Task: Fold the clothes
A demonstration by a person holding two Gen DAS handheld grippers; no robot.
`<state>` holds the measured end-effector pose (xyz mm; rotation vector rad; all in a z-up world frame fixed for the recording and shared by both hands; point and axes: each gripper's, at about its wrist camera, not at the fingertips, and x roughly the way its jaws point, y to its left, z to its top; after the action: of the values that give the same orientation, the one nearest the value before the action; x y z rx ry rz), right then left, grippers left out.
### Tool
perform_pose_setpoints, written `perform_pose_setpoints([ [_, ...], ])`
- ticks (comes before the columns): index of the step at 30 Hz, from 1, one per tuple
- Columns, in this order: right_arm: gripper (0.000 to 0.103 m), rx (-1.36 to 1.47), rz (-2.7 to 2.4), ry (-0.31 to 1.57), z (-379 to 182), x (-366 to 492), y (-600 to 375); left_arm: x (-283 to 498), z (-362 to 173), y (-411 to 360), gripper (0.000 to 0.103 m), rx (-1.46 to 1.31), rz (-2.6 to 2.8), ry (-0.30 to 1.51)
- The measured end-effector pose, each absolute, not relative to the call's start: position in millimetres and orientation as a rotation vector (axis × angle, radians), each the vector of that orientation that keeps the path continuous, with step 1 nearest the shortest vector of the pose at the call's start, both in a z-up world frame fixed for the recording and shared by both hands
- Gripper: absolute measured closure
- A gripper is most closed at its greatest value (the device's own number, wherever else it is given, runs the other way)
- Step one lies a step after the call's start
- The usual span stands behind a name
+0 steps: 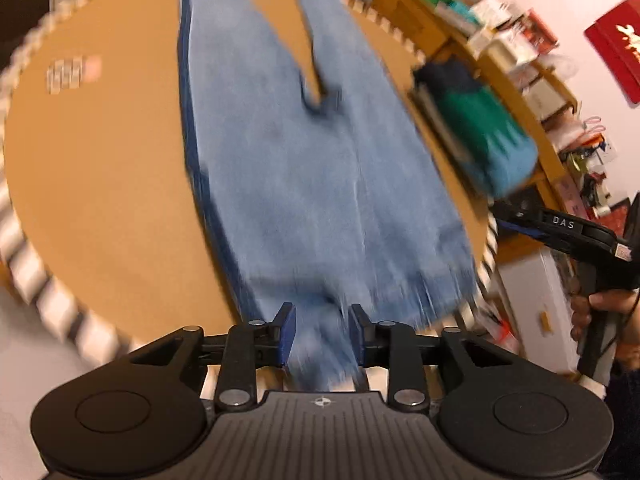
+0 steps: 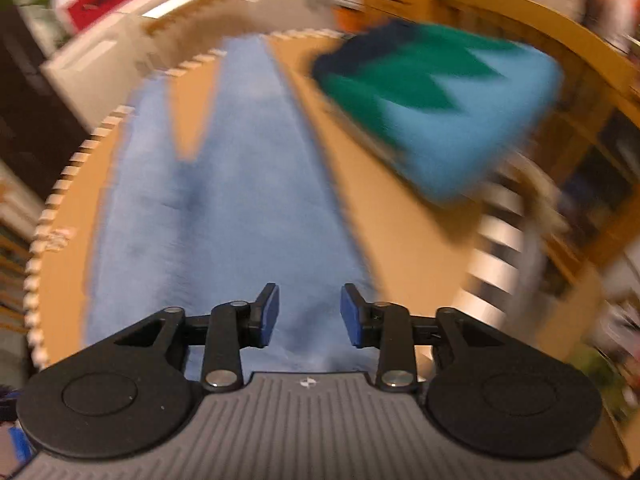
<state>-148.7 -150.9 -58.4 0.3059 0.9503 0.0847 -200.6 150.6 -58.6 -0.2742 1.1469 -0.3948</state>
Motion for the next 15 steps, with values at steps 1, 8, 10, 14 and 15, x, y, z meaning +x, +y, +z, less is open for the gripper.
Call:
perform_pose_setpoints([
  [1, 0.06, 0.293, 0.118, 0.944, -65, -136, -135, -187, -63, 147, 0.067, -0.258, -0.384, 1.124],
  [8, 0.081, 0.155, 0.142, 0.975, -127, -59, -49, -120, -106, 117, 0.072, -0.18, -0.323, 1.093],
  [10, 0.082, 0.143, 0.151, 1.045, -143, -49, -42, -105, -121, 109, 0.076, -0.166, -0.303, 1.109],
  [14, 0.085, 0.06, 0.178, 1.071, -154, -46, -36, -102, -138, 103, 0.084, -0.169, -0.235, 1.172],
  [15, 0.085, 0.038, 0.186, 1.073, -155, -46, -34, -101, -138, 101, 0.084, -0.161, -0.228, 1.179],
])
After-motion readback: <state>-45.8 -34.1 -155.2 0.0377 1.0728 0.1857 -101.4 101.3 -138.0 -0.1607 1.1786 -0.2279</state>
